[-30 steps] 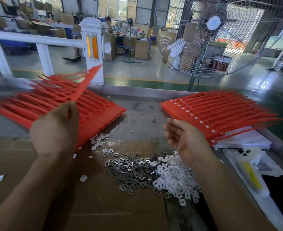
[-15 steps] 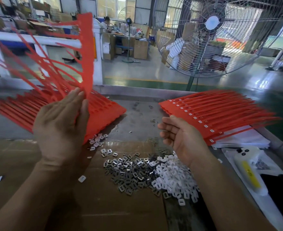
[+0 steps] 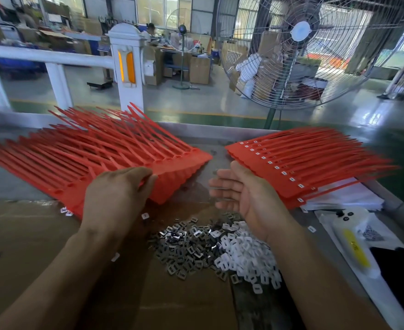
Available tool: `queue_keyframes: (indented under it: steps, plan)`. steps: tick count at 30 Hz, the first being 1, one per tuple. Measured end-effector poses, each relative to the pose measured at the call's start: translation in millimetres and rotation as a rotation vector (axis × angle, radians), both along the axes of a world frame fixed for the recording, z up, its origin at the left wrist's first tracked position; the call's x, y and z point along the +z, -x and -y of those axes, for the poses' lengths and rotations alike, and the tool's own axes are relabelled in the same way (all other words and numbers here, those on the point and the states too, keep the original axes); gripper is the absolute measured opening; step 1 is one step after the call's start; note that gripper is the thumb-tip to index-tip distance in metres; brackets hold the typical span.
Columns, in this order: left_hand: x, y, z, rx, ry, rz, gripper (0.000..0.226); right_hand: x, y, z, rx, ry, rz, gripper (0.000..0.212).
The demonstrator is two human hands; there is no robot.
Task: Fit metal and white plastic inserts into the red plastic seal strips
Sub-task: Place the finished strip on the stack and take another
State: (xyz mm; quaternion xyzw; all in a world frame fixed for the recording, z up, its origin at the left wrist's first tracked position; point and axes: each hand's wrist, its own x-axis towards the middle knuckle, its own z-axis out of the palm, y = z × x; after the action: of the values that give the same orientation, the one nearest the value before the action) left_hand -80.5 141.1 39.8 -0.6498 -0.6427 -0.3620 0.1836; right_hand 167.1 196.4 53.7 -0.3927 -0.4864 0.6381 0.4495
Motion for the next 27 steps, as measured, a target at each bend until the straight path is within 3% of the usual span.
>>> queue_keyframes:
  steps: [5, 10, 15, 17, 22, 27]
  plan:
    - [-1, -7, -3, 0.019, -0.053, -0.047, 0.028, -2, 3, 2, 0.057, 0.03, -0.007, 0.061]
    - [2, -14, 1, -0.029, -0.075, -0.1, 0.026, -6, 18, 10, 0.318, 0.02, -0.099, 0.057]
    - [2, -25, 4, -0.102, -0.028, -0.132, 0.025, -7, 42, 15, 0.42, 0.017, -0.148, 0.077]
    - [4, -26, 5, -0.149, -0.029, -0.118, 0.024, -7, 45, 14, 0.391, 0.04, -0.196, 0.073]
    - [10, -39, 11, -0.502, -0.088, -0.166, 0.022, -11, 44, 4, 0.25, -0.021, -0.359, 0.026]
    - [5, -52, 16, -0.639, 0.245, -0.212, 0.038, -19, 36, -10, -0.271, -0.12, -0.041, 0.022]
